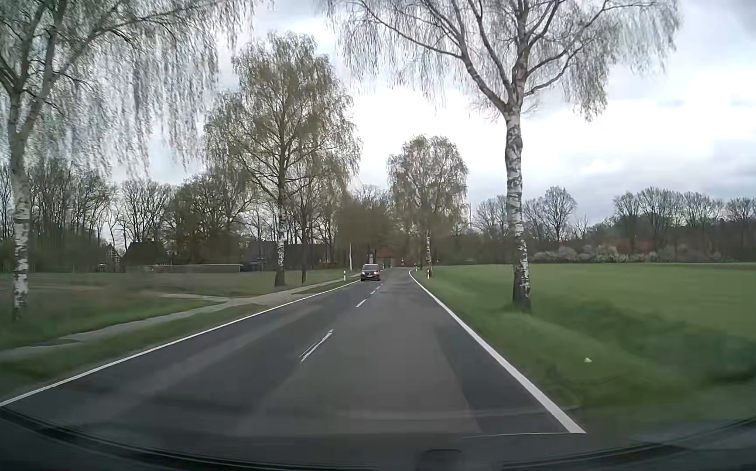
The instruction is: Follow the waypoints while adhering to traffic rules and regulations
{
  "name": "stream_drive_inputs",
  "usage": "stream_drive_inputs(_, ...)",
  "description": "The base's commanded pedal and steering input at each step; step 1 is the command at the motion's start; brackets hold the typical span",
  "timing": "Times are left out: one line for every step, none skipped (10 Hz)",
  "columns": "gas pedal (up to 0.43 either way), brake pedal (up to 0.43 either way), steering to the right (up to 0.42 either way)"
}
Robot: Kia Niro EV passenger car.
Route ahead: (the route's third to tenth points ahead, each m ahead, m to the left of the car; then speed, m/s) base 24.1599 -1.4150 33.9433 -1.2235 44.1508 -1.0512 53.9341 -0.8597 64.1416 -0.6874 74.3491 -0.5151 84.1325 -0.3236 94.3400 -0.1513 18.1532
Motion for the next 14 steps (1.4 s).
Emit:
stream_drive_inputs(0.0, 0.0, -0.003)
stream_drive_inputs(0.0, 0.0, -0.003)
stream_drive_inputs(0.0, 0.0, -0.002)
stream_drive_inputs(0.0, 0.0, -0.002)
stream_drive_inputs(0.0, 0.0, -0.002)
stream_drive_inputs(0.0, 0.0, -0.002)
stream_drive_inputs(0.008, 0.0, -0.002)
stream_drive_inputs(0.02, 0.0, -0.002)
stream_drive_inputs(0.02, 0.0, -0.002)
stream_drive_inputs(0.02, 0.0, -0.002)
stream_drive_inputs(0.028, 0.0, -0.002)
stream_drive_inputs(0.028, 0.0, -0.002)
stream_drive_inputs(0.028, 0.0, -0.002)
stream_drive_inputs(0.028, 0.0, -0.002)
